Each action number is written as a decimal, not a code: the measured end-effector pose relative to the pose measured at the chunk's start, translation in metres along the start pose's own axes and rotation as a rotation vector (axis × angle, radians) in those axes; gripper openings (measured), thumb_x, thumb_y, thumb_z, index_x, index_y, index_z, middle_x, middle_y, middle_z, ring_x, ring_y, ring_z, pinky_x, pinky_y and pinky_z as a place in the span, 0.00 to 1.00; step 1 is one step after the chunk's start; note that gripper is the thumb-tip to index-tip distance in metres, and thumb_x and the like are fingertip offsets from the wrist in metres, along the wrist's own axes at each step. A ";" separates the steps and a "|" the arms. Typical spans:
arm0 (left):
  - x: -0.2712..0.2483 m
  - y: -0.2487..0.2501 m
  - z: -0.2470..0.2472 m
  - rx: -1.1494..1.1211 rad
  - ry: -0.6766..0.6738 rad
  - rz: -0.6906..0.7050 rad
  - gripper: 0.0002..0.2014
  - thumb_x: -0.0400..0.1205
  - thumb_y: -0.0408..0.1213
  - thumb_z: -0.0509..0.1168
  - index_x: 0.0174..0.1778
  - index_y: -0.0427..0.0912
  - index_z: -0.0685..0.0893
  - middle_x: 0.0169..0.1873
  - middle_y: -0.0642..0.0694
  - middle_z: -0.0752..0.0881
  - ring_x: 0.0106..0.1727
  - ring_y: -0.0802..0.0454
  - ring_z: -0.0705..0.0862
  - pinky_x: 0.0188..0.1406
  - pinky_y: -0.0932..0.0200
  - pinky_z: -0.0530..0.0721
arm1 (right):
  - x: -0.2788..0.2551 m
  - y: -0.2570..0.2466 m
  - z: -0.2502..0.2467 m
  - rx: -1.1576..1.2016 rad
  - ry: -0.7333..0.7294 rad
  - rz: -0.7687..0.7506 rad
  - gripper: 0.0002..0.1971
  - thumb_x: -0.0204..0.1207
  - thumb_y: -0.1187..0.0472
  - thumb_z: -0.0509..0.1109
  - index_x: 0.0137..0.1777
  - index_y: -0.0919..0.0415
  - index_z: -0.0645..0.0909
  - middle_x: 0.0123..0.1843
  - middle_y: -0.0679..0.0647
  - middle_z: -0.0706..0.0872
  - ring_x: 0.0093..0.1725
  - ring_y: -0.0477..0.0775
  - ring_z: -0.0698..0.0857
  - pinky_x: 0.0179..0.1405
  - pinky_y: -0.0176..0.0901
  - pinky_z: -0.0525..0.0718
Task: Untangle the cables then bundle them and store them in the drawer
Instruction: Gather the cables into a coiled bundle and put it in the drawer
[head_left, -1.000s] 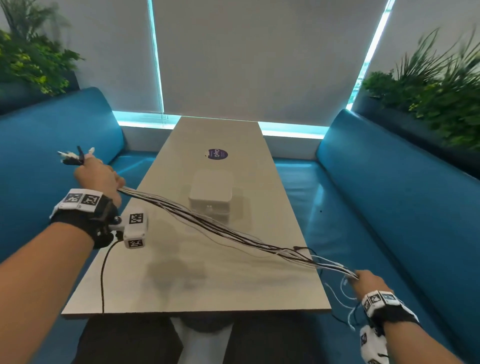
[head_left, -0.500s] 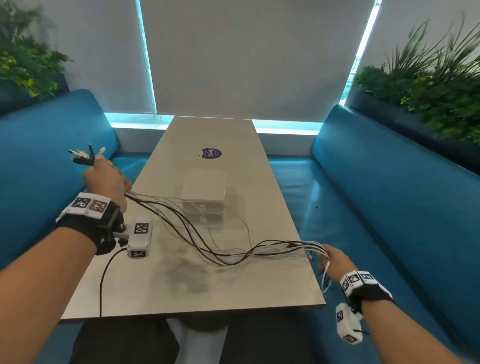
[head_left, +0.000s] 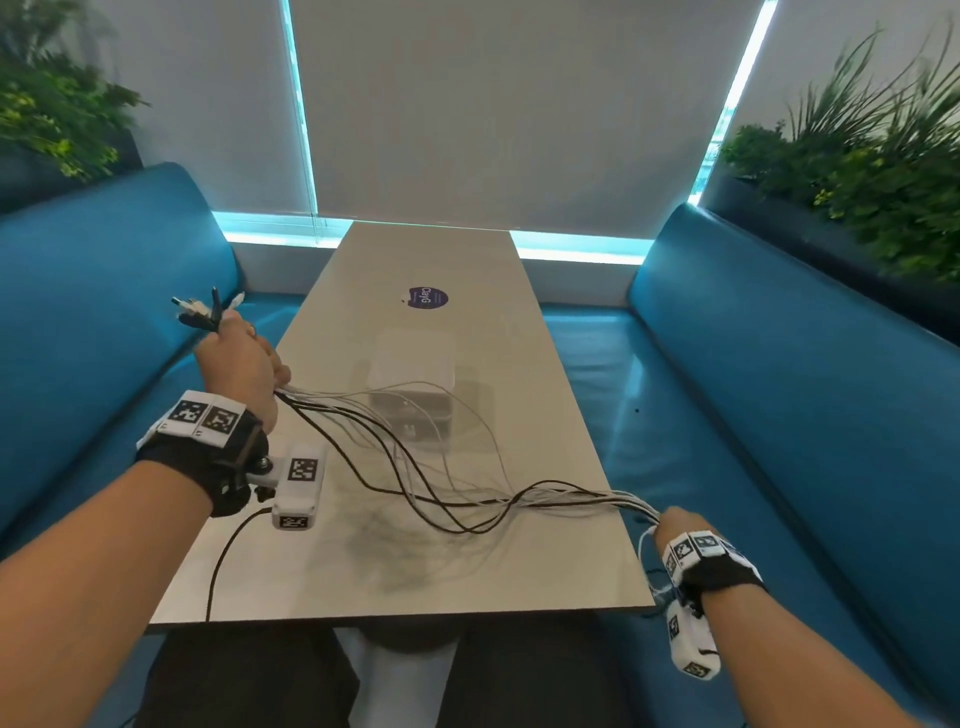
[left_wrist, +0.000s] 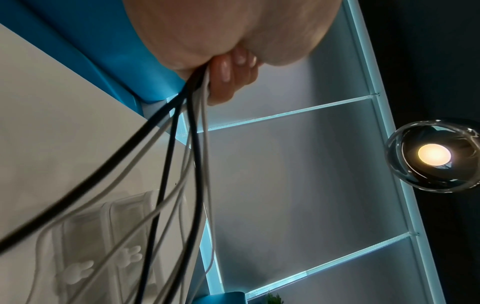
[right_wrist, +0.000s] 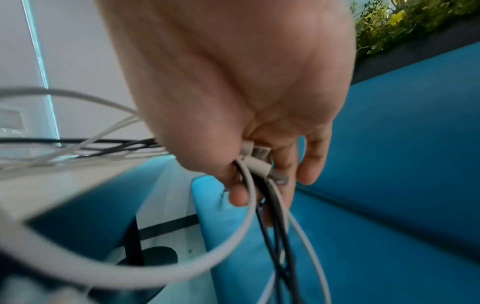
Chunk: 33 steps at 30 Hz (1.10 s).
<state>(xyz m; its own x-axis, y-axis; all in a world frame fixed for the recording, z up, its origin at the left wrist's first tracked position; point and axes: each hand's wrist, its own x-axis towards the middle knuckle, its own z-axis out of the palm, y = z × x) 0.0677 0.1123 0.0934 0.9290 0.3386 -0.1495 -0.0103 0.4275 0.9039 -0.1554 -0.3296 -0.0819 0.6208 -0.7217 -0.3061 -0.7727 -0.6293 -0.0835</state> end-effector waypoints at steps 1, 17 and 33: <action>-0.001 0.000 0.000 -0.002 -0.007 0.001 0.18 0.88 0.49 0.55 0.32 0.50 0.68 0.18 0.55 0.64 0.17 0.56 0.60 0.19 0.65 0.58 | 0.000 0.003 0.001 -0.004 0.015 0.027 0.11 0.79 0.53 0.68 0.36 0.55 0.76 0.44 0.57 0.87 0.43 0.60 0.85 0.49 0.47 0.86; -0.034 0.006 0.019 -0.003 -0.180 0.056 0.20 0.90 0.46 0.53 0.31 0.48 0.66 0.15 0.57 0.65 0.15 0.59 0.61 0.19 0.67 0.60 | -0.043 -0.029 -0.096 -0.333 -0.156 -0.061 0.29 0.46 0.36 0.88 0.42 0.51 0.84 0.42 0.46 0.87 0.43 0.50 0.87 0.41 0.41 0.83; -0.049 -0.004 0.014 0.039 -0.256 0.043 0.18 0.90 0.45 0.54 0.32 0.49 0.66 0.18 0.55 0.64 0.18 0.57 0.59 0.17 0.66 0.59 | -0.143 -0.204 -0.136 0.389 0.297 -1.093 0.25 0.79 0.49 0.71 0.74 0.54 0.76 0.67 0.49 0.78 0.65 0.44 0.78 0.68 0.42 0.77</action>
<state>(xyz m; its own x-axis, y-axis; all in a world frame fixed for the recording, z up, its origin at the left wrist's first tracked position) 0.0272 0.0826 0.1026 0.9914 0.1304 -0.0092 -0.0418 0.3827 0.9229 -0.0692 -0.1373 0.1080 0.9406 0.0699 0.3324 0.2264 -0.8585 -0.4602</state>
